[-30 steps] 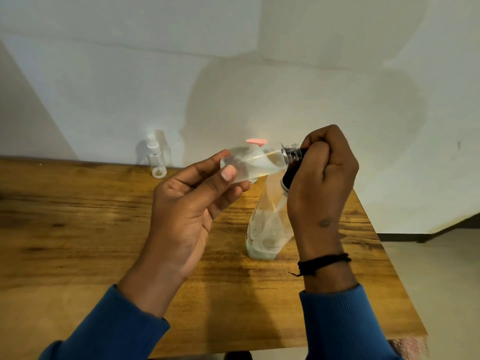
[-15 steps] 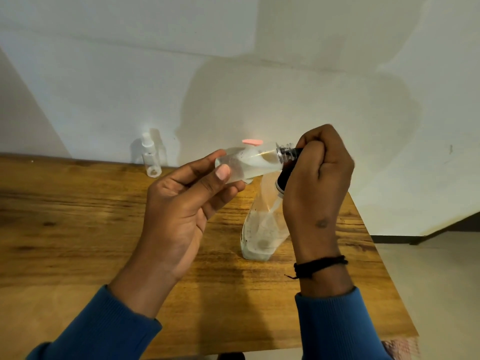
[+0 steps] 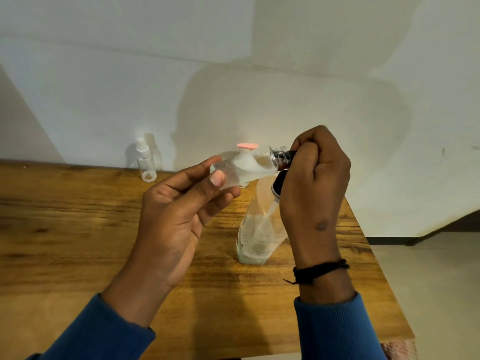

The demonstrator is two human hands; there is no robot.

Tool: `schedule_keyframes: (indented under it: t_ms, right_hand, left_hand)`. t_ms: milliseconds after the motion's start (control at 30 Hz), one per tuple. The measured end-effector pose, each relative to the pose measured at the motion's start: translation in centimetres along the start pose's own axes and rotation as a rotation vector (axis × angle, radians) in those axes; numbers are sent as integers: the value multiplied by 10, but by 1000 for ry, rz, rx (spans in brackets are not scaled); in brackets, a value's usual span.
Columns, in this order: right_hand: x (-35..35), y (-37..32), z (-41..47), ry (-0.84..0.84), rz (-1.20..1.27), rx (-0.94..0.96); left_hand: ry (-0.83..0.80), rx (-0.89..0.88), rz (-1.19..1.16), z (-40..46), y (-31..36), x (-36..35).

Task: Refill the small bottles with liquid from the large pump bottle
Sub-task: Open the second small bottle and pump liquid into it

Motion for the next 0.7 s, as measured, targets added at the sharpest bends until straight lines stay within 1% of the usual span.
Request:
schedule_keyframes:
  t_ms: [133, 333, 433, 600, 700]
  right_hand:
    - [-5, 4, -3, -10, 77, -36]
    - [-1, 2, 0, -15, 13, 19]
    - [-4, 4, -2, -20, 71, -23]
    - [0, 1, 0, -23, 10, 21]
    - [-3, 3, -2, -18, 39, -1]
  left_hand:
    - [2, 2, -2, 1, 0, 1]
    - [5, 7, -3, 1, 0, 0]
    - [8, 6, -9, 0, 0, 1]
    - [6, 11, -2, 1, 0, 0]
    - [9, 11, 0, 1, -1, 0]
Point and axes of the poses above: each hand's wrist, its own z-axis towards the middle knuckle, its own x-axis out of the back of the hand, y = z × x, the point moved 2 cm from there along z, towards the middle knuckle
